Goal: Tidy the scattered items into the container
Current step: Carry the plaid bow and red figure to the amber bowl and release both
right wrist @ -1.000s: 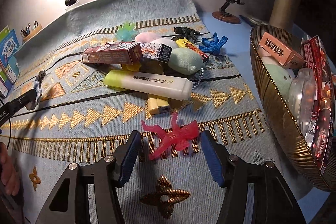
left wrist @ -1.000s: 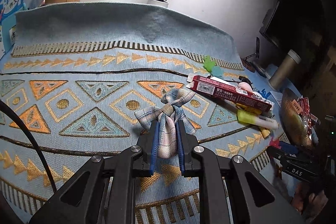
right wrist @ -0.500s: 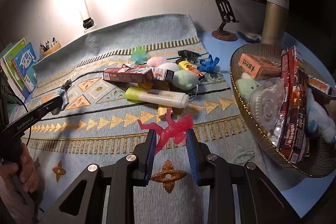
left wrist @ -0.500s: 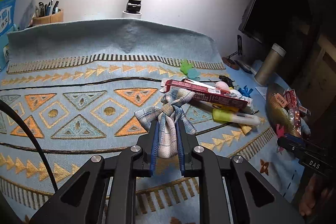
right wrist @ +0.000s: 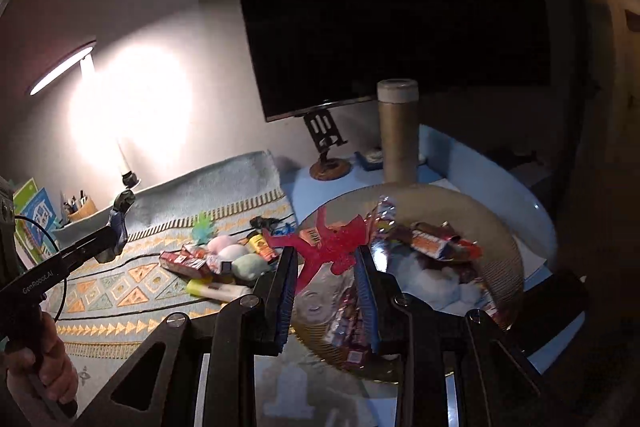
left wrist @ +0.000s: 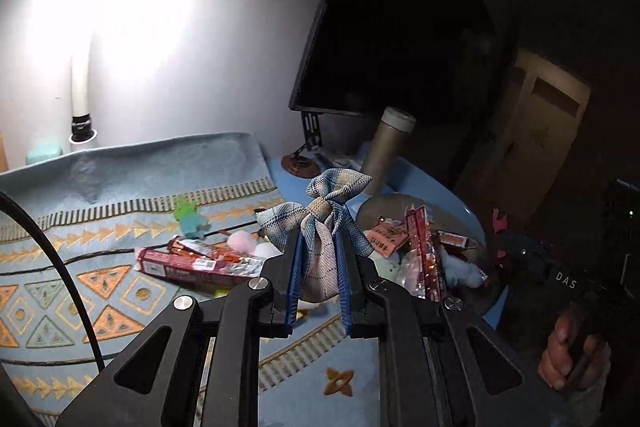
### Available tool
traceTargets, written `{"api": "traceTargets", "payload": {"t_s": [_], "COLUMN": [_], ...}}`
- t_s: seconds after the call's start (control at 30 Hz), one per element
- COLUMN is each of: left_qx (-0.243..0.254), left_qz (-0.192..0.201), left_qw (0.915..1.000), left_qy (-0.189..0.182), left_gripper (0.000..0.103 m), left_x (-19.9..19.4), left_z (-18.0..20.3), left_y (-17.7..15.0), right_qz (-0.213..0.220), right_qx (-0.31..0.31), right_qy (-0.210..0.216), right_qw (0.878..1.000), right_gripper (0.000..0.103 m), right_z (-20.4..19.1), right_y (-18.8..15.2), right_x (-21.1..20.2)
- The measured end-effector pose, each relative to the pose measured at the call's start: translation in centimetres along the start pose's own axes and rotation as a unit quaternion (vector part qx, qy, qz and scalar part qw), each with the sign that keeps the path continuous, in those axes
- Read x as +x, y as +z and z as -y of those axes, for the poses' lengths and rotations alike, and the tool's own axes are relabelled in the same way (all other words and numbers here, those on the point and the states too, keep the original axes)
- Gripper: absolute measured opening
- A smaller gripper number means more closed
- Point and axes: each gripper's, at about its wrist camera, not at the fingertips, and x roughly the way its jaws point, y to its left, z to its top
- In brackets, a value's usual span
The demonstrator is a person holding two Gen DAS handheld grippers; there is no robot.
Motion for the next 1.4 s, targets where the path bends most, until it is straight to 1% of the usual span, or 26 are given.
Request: {"api": "traceTargets", "payload": {"t_s": [0.1, 0.2, 0.27, 0.4, 0.47, 0.53, 0.57, 0.6, 0.67, 0.7, 0.73, 0.83, 1.0, 1.07, 1.27, 1.4], "left_qx": [0.022, 0.03, 0.03, 0.038, 0.045, 0.043, 0.039, 0.032, 0.016, 0.008, -0.001, -0.018, -0.031, -0.032, -0.04, -0.047], "left_qz": [-0.015, -0.039, -0.054, -0.077, -0.084, -0.09, -0.095, -0.104, -0.122, -0.13, -0.136, -0.137, -0.124, -0.119, -0.106, -0.102], "left_qw": [0.9993, 0.9976, 0.9963, 0.9938, 0.9929, 0.9923, 0.9917, 0.9907, 0.9878, 0.9864, 0.9853, 0.9841, 0.9848, 0.9859, 0.988, 0.989], "left_qy": [-0.026, -0.049, -0.06, -0.07, -0.071, -0.074, -0.077, -0.082, -0.096, -0.101, -0.103, -0.112, -0.117, -0.113, -0.106, -0.096], "left_gripper": [0.013, 0.013, 0.013, 0.013, 0.013, 0.014, 0.019, 0.028, 0.028, 0.028, 0.028, 0.028, 0.03, 0.03, 0.033, 0.035], "left_x": [3.2, 6.9, 9.0, 12.5, 13.6, 14.6, 15.1, 15.6, 16.8, 17.1, 17.3, 16.7, 14.5, 13.4, 10.2, 7.7], "left_z": [2.9, 5.1, 6.2, 7.7, 8.4, 8.6, 8.6, 8.6, 8.0, 7.7, 7.4, 6.6, 5.6, 5.4, 4.3, 2.6], "left_y": [1.0, 1.4, 1.2, 0.6, 0.2, -0.2, -0.3, -0.4, -0.3, -0.4, -0.4, -0.7, -0.7, -0.6, -0.9, -1.9], "right_qz": [0.011, 0.013, 0.005, -0.029, -0.047, -0.057, -0.059, -0.06, -0.064, -0.07, -0.073, -0.065, -0.062, -0.061, -0.061, -0.068], "right_qx": [0.02, 0.052, 0.077, 0.116, 0.121, 0.125, 0.129, 0.133, 0.142, 0.146, 0.151, 0.162, 0.166, 0.169, 0.144, 0.121], "right_qy": [-0.043, -0.063, -0.072, -0.077, -0.082, -0.078, -0.074, -0.067, -0.045, -0.042, -0.04, -0.027, -0.009, -0.001, 0.019, 0.04], "right_qw": [0.999, 0.997, 0.994, 0.99, 0.988, 0.987, 0.987, 0.987, 0.987, 0.986, 0.985, 0.984, 0.984, 0.984, 0.987, 0.99], "right_gripper": [0.028, 0.028, 0.028, 0.028, 0.028, 0.028, 0.028, 0.029, 0.03, 0.036, 0.036, 0.037, 0.038, 0.038, 0.038, 0.038], "right_z": [3.5, 6.8, 9.1, 12.2, 12.8, 13.1, 13.1, 13.2, 13.5, 13.6, 13.8, 14.3, 14.2, 13.8, 10.9, 8.2], "right_y": [1.4, 2.6, 3.3, 4.2, 4.3, 4.3, 4.3, 4.3, 4.3, 4.2, 4.1, 3.8, 3.4, 3.1, 2.7, 2.4], "right_x": [-0.3, 0.4, 1.4, 4.8, 6.7, 8.1, 8.6, 9.1, 9.8, 10.1, 10.2, 9.8, 8.6, 8.0, 6.4, 5.7]}}
